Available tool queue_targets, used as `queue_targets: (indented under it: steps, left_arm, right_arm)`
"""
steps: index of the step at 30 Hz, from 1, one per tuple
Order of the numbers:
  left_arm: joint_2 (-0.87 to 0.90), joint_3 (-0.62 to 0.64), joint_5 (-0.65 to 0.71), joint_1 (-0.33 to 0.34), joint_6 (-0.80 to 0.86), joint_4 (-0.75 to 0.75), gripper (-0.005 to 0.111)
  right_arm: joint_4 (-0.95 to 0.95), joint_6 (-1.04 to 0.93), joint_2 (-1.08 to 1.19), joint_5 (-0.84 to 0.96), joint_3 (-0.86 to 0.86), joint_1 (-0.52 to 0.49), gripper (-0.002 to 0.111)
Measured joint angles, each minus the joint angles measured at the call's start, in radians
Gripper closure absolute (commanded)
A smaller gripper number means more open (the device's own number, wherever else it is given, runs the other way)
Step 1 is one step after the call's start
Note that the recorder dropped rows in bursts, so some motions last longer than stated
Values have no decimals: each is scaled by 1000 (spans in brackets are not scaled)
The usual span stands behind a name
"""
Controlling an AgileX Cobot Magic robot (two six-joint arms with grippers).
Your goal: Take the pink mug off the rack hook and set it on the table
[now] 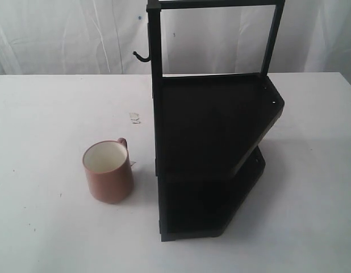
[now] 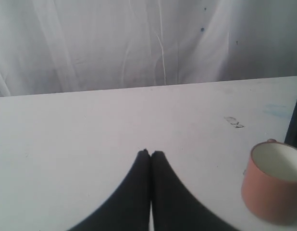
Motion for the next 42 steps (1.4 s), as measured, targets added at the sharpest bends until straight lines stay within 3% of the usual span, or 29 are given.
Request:
queue_targets:
  steps: [6, 10, 12, 14, 16, 18, 20, 42]
  left_arm:
    - [-57, 141, -124, 0, 4, -4, 107]
    - [-60, 250, -254, 0, 6, -113, 107]
    - [-62, 264, -266, 0, 34, -174, 107]
    - [-62, 263, -272, 0, 73, -130, 107]
    - [-62, 263, -233, 0, 90, -92, 107]
    - [-62, 266, -60, 0, 97, -52, 107]
    - [-62, 267, -20, 0, 97, -42, 107]
    - [-62, 267, 5, 0, 98, -76, 107]
  right_arm:
    - [0, 0, 0, 0, 0, 0, 108]
    - [0, 0, 0, 0, 0, 0, 108]
    - [0, 0, 0, 0, 0, 0, 108]
    - [0, 0, 0, 0, 0, 0, 108]
    - [0, 2, 0, 0, 0, 0, 108]
    - [0, 4, 0, 0, 0, 0, 108]
    - [0, 4, 0, 0, 0, 0, 108]
    - [0, 11, 0, 0, 0, 0, 108]
